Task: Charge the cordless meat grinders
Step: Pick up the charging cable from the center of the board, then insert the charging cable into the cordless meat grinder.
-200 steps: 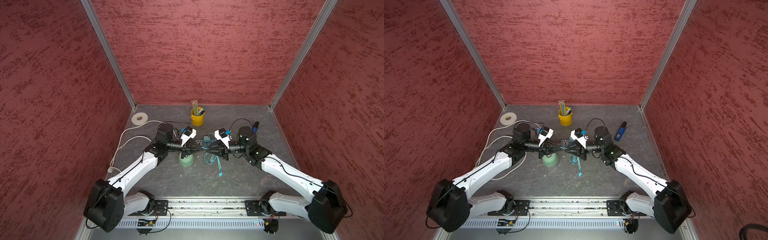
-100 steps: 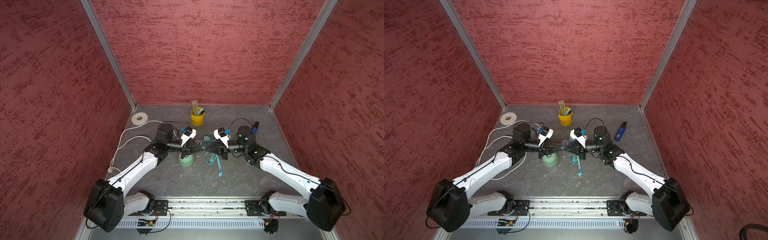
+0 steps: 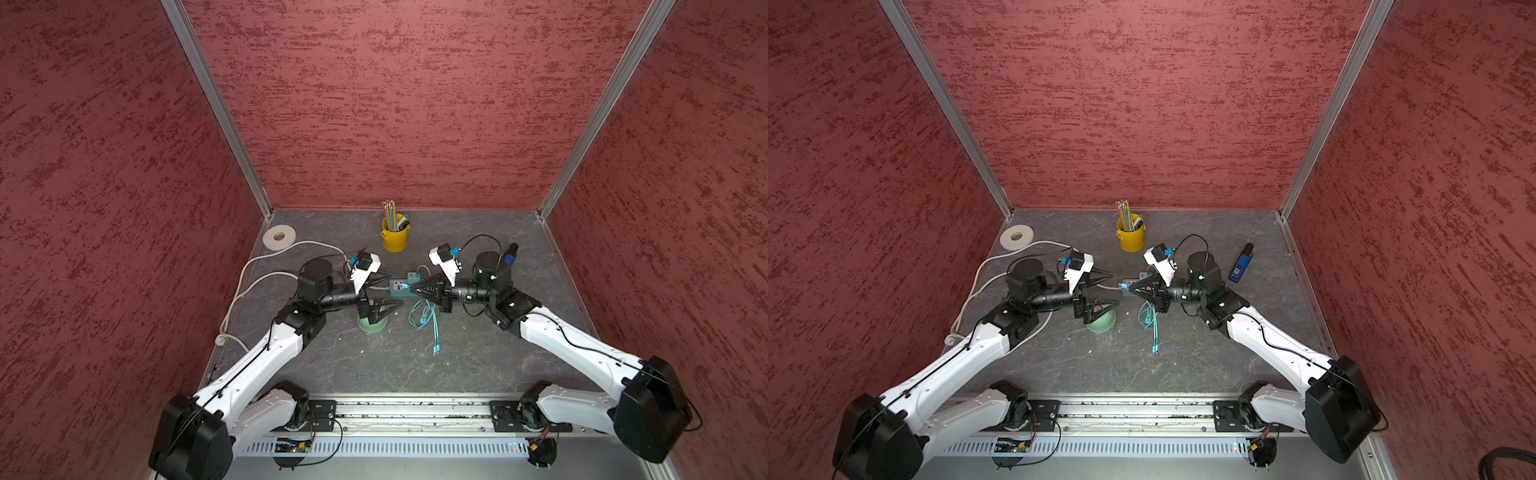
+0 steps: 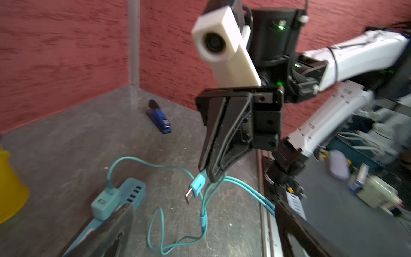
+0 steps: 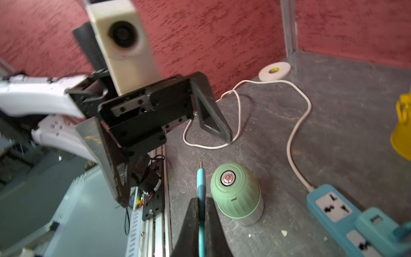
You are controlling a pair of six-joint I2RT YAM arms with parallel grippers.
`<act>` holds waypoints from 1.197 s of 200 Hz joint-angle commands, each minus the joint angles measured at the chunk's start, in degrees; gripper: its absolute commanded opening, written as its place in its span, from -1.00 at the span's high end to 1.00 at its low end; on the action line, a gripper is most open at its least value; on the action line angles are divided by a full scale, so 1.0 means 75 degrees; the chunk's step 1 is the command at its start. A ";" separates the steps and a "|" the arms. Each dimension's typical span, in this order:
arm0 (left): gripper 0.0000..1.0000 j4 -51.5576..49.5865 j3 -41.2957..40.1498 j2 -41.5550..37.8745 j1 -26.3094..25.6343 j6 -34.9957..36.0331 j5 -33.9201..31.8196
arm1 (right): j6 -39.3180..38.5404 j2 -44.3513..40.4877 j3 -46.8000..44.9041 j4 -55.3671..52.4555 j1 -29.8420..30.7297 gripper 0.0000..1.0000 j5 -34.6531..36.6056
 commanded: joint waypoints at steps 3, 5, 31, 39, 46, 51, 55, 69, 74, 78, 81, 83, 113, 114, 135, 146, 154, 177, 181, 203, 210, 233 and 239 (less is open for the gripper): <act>-0.99 -0.1267 0.0167 -0.0639 0.0054 -0.1977 -0.3358 | 0.3102 0.0305 -0.0255 0.0143 0.0113 1.00 0.0645; -0.99 -0.1446 0.0195 -0.0693 0.0059 -0.2097 -0.3557 | 0.3258 0.0323 -0.0298 0.0212 0.0135 1.00 0.0617; -0.99 -0.3464 0.0306 -0.1300 0.0203 -0.3294 -0.4956 | 0.4683 0.0388 -0.0875 0.1149 0.0364 1.00 0.0508; -0.99 -0.3857 0.0290 -0.1439 0.0239 -0.3509 -0.4989 | 0.4854 0.0426 -0.1011 0.1304 0.0412 1.00 0.0453; -0.98 -0.4158 0.0260 -0.1530 0.0259 -0.3660 -0.4925 | 0.4935 0.0482 -0.1083 0.1371 0.0447 1.00 0.0390; -0.98 -0.4364 0.0242 -0.1555 0.0270 -0.3779 -0.4854 | 0.4980 0.0531 -0.1134 0.1439 0.0467 1.00 0.0338; -0.98 -0.4506 0.0220 -0.1564 0.0271 -0.3872 -0.4773 | 0.5014 0.0574 -0.1180 0.1504 0.0492 1.00 0.0300; -0.98 -0.4935 0.0149 -0.1464 0.0271 -0.4131 -0.4390 | 0.5159 0.0727 -0.1310 0.1812 0.0593 1.00 0.0206; -0.98 -0.5109 0.0139 -0.1388 0.0271 -0.4163 -0.4292 | 0.5230 0.0779 -0.1348 0.1910 0.0626 1.00 0.0190; -0.98 -0.5236 0.0139 -0.1350 0.0270 -0.4187 -0.4180 | 0.5277 0.0829 -0.1384 0.1984 0.0654 1.00 0.0181; -0.98 -0.5303 0.0137 -0.1307 0.0271 -0.4198 -0.4126 | 0.5313 0.0868 -0.1398 0.2058 0.0671 1.00 0.0166; -0.98 -0.5350 0.0132 -0.1279 0.0268 -0.4200 -0.4077 | 0.5346 0.0891 -0.1418 0.2114 0.0690 1.00 0.0154; -0.90 -0.5570 0.0050 -0.0870 0.0260 -0.3952 -0.3715 | 0.5739 0.1264 -0.1639 0.2864 0.0768 1.00 0.0100; -0.90 -0.5567 0.0055 -0.0857 0.0260 -0.3941 -0.3712 | 0.5739 0.1271 -0.1632 0.2872 0.0767 1.00 0.0102; -0.79 -0.5464 0.0104 -0.0398 0.0260 -0.3646 -0.3532 | 0.5595 0.1591 -0.1467 0.2713 0.0766 1.00 0.0028; -0.74 -0.5401 0.0167 -0.0153 0.0260 -0.3522 -0.3474 | 0.5522 0.1747 -0.1410 0.2669 0.0762 1.00 -0.0002; -0.71 -0.5377 0.0217 0.0004 0.0271 -0.3445 -0.3444 | 0.5512 0.1756 -0.1393 0.2690 0.0765 1.00 -0.0021; -0.62 -0.5277 0.0361 0.0332 0.0283 -0.3238 -0.3416 | 0.5449 0.2246 -0.1322 0.2776 0.0761 1.00 -0.0104; -0.61 -0.5245 0.0373 0.0366 0.0277 -0.3217 -0.3409 | 0.5467 0.2297 -0.1310 0.2828 0.0768 1.00 -0.0129; -0.54 -0.5102 0.0408 0.0487 0.0312 -0.3143 -0.3381 | 0.5483 0.2564 -0.1197 0.3049 0.0767 1.00 -0.0267; -0.53 -0.5087 0.0411 0.0509 0.0315 -0.3108 -0.3381 | 0.5495 0.2655 -0.1168 0.3101 0.0771 1.00 -0.0310; -0.49 -0.5044 0.0444 0.0581 0.0341 -0.3046 -0.3328 | 0.5603 0.2862 -0.1121 0.3439 0.0766 1.00 -0.0445; -0.47 -0.5026 0.0447 0.0589 0.0340 -0.3039 -0.3311 | 0.5631 0.2896 -0.1118 0.3512 0.0767 1.00 -0.0468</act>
